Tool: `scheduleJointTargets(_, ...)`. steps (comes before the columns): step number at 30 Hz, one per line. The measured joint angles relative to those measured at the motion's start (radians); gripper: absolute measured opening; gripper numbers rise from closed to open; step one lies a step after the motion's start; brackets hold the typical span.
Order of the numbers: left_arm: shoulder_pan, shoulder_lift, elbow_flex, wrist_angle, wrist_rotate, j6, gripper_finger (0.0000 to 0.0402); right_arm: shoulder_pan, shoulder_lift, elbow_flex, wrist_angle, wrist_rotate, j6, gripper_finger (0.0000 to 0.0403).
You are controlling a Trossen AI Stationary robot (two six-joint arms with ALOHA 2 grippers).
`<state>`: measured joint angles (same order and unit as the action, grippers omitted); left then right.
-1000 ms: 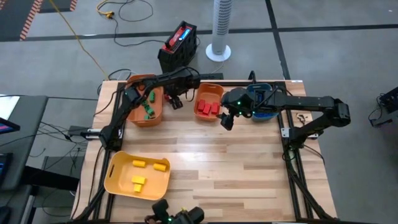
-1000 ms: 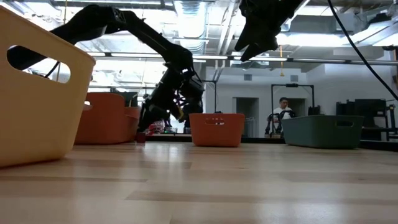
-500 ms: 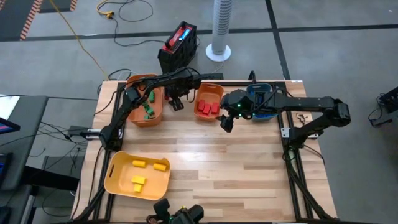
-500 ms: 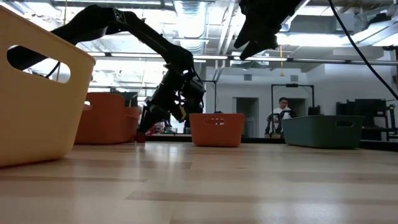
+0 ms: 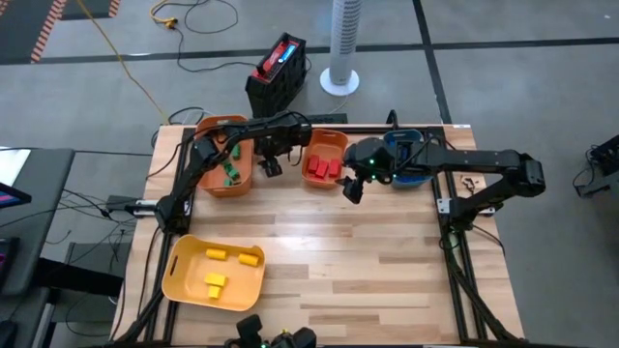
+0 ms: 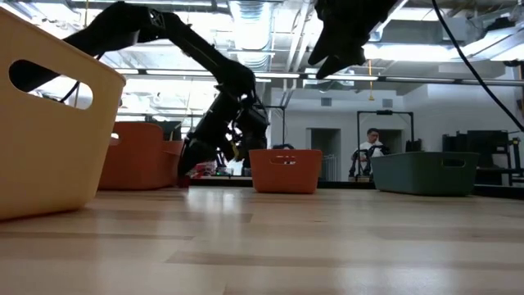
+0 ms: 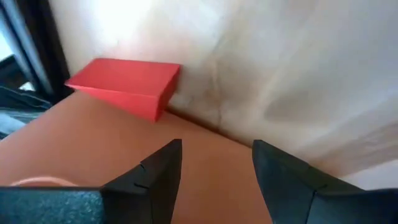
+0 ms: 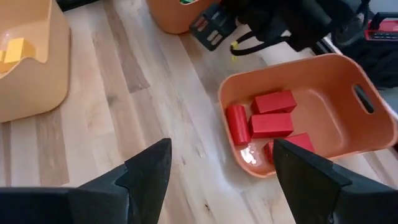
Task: Sort blocks
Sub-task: Move the red block
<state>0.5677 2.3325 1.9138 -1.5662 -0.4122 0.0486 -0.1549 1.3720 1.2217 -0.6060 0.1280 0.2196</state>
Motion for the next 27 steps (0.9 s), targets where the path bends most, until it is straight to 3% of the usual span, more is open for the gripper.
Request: scheduleJointTargets(27,0.049,-0.01,-0.033,0.136,-0.011,0.002,0.019,0.035,0.0,0.0,-0.001,0.001,0.026,0.029)
